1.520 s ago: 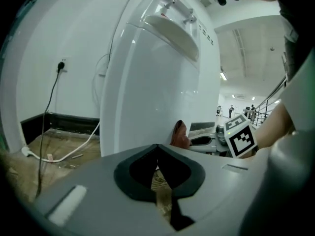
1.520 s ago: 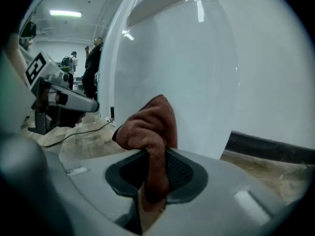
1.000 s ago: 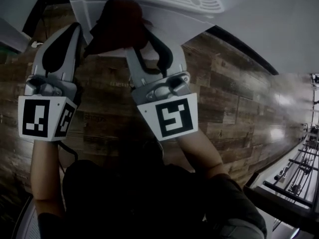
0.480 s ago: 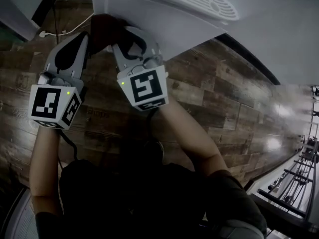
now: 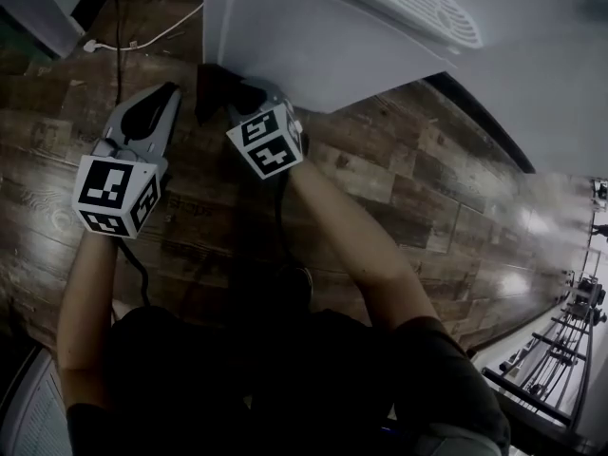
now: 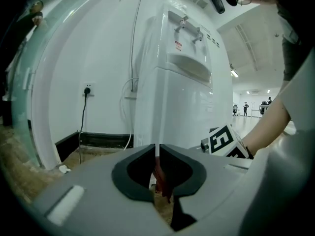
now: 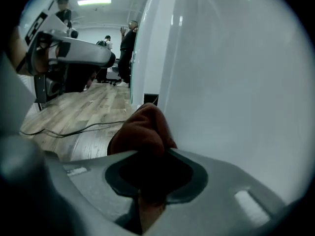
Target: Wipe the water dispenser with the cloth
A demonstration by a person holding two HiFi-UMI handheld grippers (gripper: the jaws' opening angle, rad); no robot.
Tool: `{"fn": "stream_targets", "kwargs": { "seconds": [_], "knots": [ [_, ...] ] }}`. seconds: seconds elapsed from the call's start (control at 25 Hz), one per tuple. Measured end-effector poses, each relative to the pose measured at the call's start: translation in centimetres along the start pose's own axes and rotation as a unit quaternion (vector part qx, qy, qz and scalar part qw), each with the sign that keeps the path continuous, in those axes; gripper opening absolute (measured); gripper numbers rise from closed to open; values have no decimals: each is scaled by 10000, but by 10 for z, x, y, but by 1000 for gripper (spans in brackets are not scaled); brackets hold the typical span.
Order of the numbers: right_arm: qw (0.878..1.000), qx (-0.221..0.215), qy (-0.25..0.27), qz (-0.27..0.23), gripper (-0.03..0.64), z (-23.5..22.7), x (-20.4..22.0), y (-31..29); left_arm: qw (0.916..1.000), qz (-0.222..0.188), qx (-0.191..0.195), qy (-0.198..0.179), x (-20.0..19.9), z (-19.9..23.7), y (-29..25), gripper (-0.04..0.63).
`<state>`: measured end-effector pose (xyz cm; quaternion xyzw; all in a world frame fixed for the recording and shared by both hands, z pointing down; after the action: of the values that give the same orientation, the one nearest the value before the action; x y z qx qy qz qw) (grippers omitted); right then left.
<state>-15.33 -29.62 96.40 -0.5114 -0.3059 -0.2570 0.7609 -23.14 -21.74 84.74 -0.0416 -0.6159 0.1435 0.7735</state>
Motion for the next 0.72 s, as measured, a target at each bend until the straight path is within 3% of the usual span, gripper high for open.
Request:
{"fn": "stream_targets", "kwargs": {
  "seconds": [0.16, 0.32, 0.44, 0.56, 0.72],
  "knots": [
    [9998, -119, -78, 107, 72, 7, 1, -3, 9999, 81, 2, 81, 9, 3, 3, 50],
    [9974, -525, -499, -40, 72, 30, -16, -2, 9994, 205, -59, 268, 20, 9, 4, 54],
    [9936, -692, -871, 208, 72, 34, -11, -15, 9991, 282, -64, 304, 25, 11, 6, 54],
    [9921, -473, -1107, 349, 72, 20, -3, -20, 9993, 299, -85, 219, 27, 12, 8, 51],
    [9942, -88, -1074, 10, 72, -1, -15, -3, 9998, 5, -194, 81, 5, 11, 17, 40]
  ]
}}
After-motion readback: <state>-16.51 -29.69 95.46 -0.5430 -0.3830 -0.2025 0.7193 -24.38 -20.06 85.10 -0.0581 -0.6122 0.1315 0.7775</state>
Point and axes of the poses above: the fingertips, and each gripper's own axes: y backward along the fingers, z to its left, x out of its underside, the point moved 3 cm from there along y, backward along the fingers, and after that the axes turned 8 degrees about y, right-handed, at the moved point
